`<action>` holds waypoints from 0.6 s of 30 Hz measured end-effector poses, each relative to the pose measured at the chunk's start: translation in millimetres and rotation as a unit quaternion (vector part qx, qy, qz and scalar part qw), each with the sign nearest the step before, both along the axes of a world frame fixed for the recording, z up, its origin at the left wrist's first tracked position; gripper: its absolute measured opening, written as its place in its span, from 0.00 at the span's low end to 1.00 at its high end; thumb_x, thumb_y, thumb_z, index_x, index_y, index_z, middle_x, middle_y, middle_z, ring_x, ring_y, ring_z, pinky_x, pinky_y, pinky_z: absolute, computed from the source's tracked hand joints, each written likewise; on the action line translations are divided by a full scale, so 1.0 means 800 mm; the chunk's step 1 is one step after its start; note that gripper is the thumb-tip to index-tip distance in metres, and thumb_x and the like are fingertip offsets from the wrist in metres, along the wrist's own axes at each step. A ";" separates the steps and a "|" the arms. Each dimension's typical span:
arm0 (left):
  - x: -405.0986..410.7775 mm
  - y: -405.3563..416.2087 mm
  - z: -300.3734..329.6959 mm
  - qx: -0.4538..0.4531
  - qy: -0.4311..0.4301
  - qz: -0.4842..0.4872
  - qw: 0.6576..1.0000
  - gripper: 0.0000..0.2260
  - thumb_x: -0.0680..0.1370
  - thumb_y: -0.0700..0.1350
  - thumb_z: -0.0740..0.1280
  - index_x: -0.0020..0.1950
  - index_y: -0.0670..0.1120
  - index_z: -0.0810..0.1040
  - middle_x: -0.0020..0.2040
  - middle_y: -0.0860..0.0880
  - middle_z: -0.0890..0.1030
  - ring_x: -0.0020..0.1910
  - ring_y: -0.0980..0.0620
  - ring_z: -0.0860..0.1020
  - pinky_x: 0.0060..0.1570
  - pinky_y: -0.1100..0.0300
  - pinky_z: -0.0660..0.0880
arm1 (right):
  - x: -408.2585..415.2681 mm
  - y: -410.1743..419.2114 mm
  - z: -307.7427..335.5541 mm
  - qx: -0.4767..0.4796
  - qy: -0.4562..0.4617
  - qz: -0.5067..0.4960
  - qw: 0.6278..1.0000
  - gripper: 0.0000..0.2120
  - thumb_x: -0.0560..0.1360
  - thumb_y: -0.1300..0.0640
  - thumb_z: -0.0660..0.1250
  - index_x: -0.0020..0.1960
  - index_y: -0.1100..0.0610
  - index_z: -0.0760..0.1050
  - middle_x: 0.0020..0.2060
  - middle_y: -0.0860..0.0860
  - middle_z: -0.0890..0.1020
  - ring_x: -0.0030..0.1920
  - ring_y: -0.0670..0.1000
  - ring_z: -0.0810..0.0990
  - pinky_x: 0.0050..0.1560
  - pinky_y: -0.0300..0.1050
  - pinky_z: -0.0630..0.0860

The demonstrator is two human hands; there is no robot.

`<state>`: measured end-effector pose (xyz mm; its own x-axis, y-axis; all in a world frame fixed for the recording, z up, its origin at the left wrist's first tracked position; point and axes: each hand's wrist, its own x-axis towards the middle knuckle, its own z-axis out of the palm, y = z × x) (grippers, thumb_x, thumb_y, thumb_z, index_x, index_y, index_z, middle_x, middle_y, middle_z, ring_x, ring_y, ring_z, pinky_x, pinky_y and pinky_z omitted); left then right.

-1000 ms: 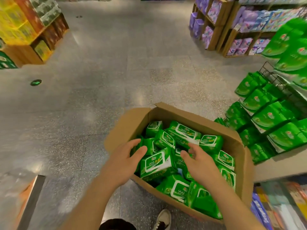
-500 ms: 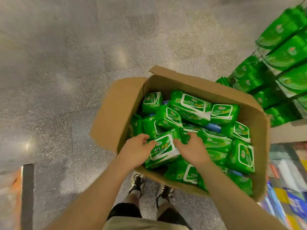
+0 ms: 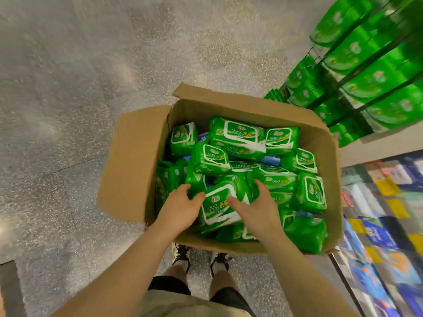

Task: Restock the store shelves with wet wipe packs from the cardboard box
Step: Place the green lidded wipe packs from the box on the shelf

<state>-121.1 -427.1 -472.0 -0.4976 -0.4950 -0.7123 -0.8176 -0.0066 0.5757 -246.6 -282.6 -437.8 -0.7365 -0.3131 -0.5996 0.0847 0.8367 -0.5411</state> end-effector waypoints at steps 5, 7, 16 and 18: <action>-0.045 0.041 0.035 0.074 0.037 -0.005 0.997 0.32 0.82 0.66 0.57 0.82 0.52 0.61 0.78 0.51 0.68 0.75 0.46 0.68 0.74 0.48 0.65 | -0.011 0.081 0.071 -0.101 0.003 -0.227 0.969 0.50 0.66 0.40 0.81 0.80 0.50 0.61 0.73 0.47 0.72 0.71 0.54 0.73 0.72 0.54 0.71; -0.068 0.069 0.056 0.147 0.052 0.015 0.988 0.34 0.80 0.68 0.59 0.82 0.55 0.58 0.79 0.51 0.66 0.74 0.45 0.69 0.72 0.44 0.68 | -0.014 0.117 0.094 -0.150 0.004 -0.294 0.944 0.46 0.63 0.40 0.83 0.75 0.51 0.69 0.68 0.46 0.78 0.64 0.52 0.80 0.66 0.55 0.77; -0.151 0.233 0.155 0.280 0.135 -0.024 0.950 0.21 0.80 0.56 0.68 0.71 0.54 0.70 0.54 0.53 0.86 0.52 0.46 0.85 0.53 0.39 0.82 | -0.018 0.306 0.176 -0.298 0.022 -0.437 0.849 0.17 0.74 0.57 0.76 0.61 0.54 0.79 0.48 0.51 0.88 0.46 0.54 0.88 0.43 0.47 0.83; -0.169 0.286 0.176 0.278 0.150 -0.055 0.947 0.27 0.78 0.57 0.70 0.75 0.53 0.68 0.58 0.51 0.84 0.50 0.48 0.85 0.54 0.42 0.82 | -0.016 0.355 0.187 -0.302 0.043 -0.455 0.836 0.18 0.74 0.53 0.76 0.62 0.53 0.78 0.48 0.49 0.88 0.45 0.52 0.88 0.42 0.45 0.82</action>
